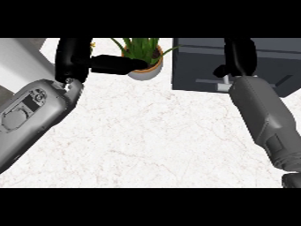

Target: Pick up the can, place it into the drawer and close the drawer

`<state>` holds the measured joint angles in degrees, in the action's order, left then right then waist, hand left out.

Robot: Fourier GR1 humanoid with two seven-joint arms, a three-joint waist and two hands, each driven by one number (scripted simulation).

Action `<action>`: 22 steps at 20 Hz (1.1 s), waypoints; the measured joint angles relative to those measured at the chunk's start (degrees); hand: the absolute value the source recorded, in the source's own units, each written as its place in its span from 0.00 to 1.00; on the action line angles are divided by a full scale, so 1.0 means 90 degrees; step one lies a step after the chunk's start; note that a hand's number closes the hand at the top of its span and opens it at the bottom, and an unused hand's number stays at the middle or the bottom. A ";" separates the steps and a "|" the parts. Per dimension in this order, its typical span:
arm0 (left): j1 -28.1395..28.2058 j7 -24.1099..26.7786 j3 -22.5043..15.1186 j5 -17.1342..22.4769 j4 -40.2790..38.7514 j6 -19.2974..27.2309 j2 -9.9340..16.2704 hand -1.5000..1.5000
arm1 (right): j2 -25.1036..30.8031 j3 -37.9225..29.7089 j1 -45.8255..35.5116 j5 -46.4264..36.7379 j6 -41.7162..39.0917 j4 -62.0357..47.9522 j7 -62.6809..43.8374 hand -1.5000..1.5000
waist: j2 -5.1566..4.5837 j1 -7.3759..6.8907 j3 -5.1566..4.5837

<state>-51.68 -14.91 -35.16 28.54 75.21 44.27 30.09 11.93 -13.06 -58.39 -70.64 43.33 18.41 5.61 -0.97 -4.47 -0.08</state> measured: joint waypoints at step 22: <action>0.1001 0.0321 0.0222 -0.0187 0.0587 -0.0141 0.0205 0.00 | -0.0310 -0.1763 -0.0720 0.2050 -0.1106 -0.0219 0.2094 0.00 | -0.0068 0.0131 0.0055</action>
<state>-42.67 -12.02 -33.16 26.86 80.49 42.99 31.94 9.14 -28.92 -64.88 -52.19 33.37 16.45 24.46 -1.58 -3.29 0.42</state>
